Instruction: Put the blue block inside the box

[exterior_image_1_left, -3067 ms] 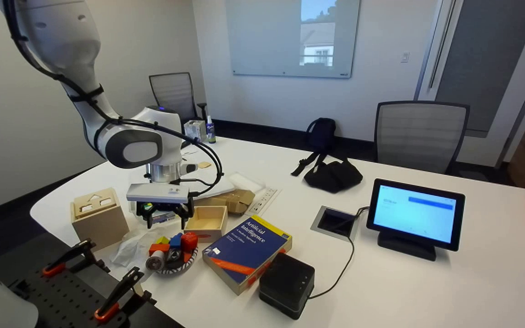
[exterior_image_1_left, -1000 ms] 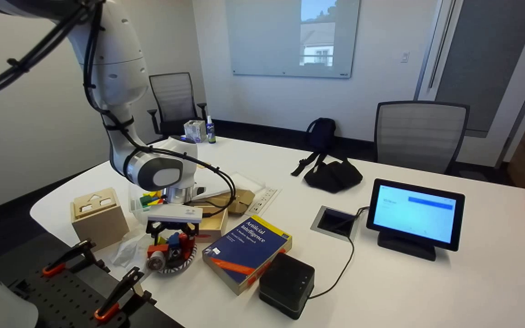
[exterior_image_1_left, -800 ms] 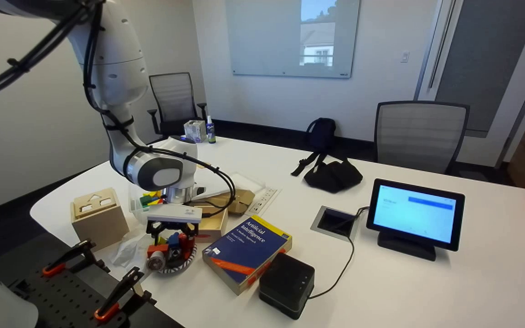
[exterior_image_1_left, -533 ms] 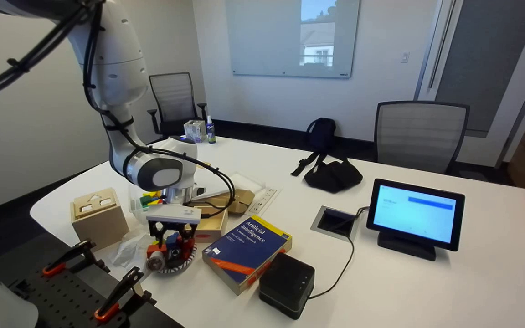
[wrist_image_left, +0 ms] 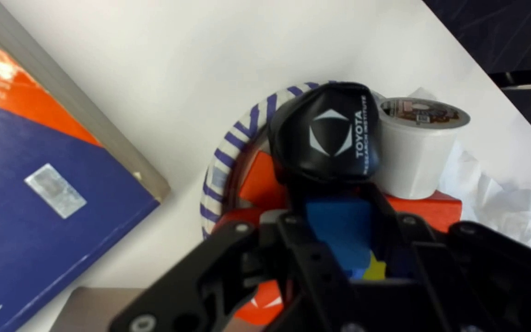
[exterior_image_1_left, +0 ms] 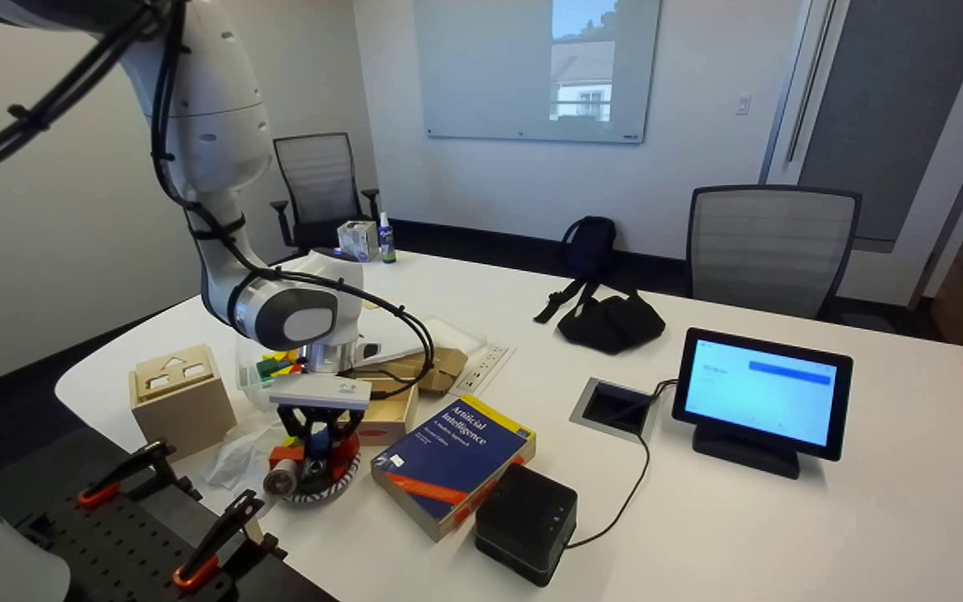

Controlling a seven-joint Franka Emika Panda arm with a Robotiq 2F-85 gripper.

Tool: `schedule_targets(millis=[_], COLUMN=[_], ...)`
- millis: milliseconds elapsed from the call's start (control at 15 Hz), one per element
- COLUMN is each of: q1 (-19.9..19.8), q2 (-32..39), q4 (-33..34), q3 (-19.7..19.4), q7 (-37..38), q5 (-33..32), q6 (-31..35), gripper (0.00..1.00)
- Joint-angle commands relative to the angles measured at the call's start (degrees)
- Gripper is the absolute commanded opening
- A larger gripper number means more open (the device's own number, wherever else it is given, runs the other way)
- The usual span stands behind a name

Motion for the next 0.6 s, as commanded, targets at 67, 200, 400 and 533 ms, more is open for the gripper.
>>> schedule_targets(millis=[67, 200, 400, 533], q1=[2.63, 3.21, 3.06, 3.21], q2=[-5.01, -7.30, -10.33, -11.88], q4=[-2.50, -3.18, -3.54, -3.70], q3=[-2.21, -2.30, -0.73, 0.36], q7=[5.73, 7.51, 8.08, 7.21], q5=[-3.56, -4.63, -4.44, -3.81], q6=[0.03, -1.10, -4.51, -6.29], gripper=[0.09, 0.09, 0.09, 0.09])
